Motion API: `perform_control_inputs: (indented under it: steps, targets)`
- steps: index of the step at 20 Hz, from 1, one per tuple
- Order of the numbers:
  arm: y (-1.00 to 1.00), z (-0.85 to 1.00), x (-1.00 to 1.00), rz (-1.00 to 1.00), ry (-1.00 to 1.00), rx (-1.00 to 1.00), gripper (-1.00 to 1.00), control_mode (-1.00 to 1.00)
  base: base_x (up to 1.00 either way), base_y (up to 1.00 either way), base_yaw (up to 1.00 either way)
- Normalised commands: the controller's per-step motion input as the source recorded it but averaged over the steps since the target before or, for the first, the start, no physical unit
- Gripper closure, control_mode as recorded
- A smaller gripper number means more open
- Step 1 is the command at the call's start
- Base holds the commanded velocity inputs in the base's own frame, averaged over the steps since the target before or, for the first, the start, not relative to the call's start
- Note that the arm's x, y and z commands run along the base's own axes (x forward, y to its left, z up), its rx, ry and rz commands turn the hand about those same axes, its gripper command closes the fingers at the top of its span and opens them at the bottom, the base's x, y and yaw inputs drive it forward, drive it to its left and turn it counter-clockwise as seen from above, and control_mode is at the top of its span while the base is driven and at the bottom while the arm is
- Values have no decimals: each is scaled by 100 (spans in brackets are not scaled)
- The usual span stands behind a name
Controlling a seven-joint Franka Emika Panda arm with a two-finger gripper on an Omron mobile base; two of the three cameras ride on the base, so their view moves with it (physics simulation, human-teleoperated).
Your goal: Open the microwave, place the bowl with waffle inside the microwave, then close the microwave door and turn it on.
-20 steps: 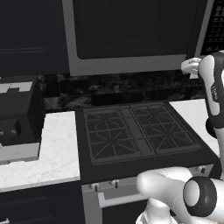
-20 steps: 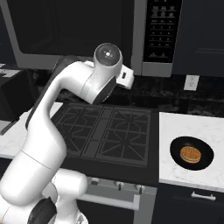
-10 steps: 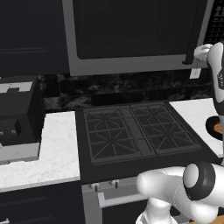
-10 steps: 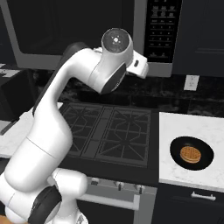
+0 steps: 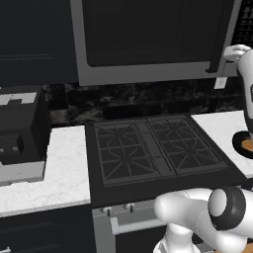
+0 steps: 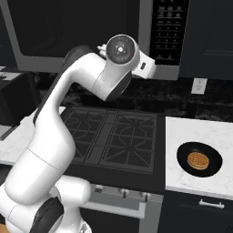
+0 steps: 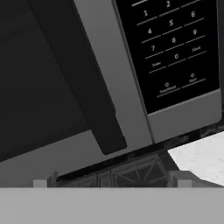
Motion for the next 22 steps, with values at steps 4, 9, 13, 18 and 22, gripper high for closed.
perform_control_inputs:
  steps: [4,9,13,18,22]
  targets:
    - [0,28,1,0,-12,0,-100,-100,0,0,0]
    - [0,38,1,0,-2,0,-100,-100,0,0,0]
    - [0,18,0,0,0,-2,-100,-100,0,0,0]
    - [8,4,5,2,0,0,-100,-100,0,0,0]
    - [26,0,28,3,0,0,-100,-100,0,0,0]
